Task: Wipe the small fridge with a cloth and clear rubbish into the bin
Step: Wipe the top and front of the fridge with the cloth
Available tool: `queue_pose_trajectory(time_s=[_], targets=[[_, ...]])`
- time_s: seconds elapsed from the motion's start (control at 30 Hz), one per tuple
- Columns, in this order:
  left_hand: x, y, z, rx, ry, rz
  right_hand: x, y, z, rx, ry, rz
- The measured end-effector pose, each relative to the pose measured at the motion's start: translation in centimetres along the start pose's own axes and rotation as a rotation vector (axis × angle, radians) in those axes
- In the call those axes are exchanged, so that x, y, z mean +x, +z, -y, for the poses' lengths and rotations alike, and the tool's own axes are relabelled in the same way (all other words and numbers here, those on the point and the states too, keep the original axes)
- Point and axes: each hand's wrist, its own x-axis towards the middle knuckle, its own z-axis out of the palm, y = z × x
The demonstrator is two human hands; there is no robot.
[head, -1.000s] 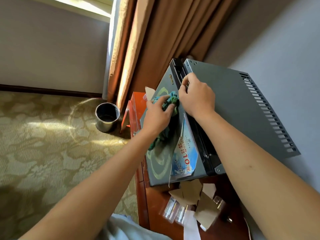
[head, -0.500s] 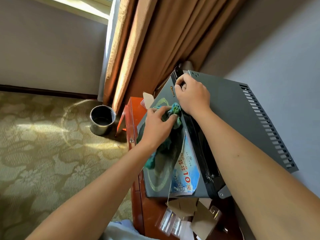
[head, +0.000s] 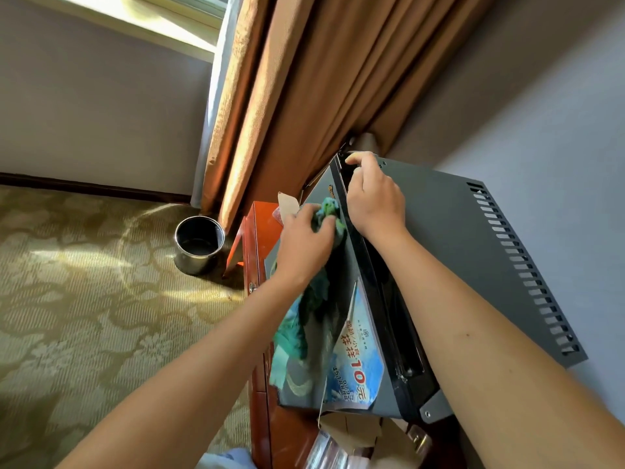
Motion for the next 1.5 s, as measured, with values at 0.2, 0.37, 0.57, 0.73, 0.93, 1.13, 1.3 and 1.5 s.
queue_pose_trajectory(time_s=[0.2,0.37,0.57,0.73,0.93,1.13,1.3,1.5], targets=[[-0.7,-1.0,0.5,0.048,-0.050,0.103,0.1,-0.1,0.3,-0.026,0.019,0.017],[-0.5,-1.1,-1.0,-0.081,0.061,0.054,0.1,0.0,0.1,-0.015,0.019,0.002],[2.5,-0.4,0.5,-0.063,-0.023,-0.044,0.1,0.1,0.1,-0.007,0.037,0.007],[0.3,-1.3,1.7,-0.019,-0.125,0.086,0.0,-0.1,0.4,-0.045,0.035,0.019],[2.8,-0.9,-1.6,-0.168,-0.021,0.012,-0.2,-0.2,0.4,-0.039,0.030,0.023],[2.9,-1.6,1.0,-0.008,-0.206,0.097,-0.2,-0.2,0.7,-0.058,0.041,0.028],[3.6,-2.4,-1.4,-0.127,-0.200,0.177,-0.1,-0.2,0.7,-0.056,0.040,0.034],[5.3,-1.6,0.0,-0.139,-0.191,0.012,-0.1,0.0,0.4,-0.040,0.032,0.020]])
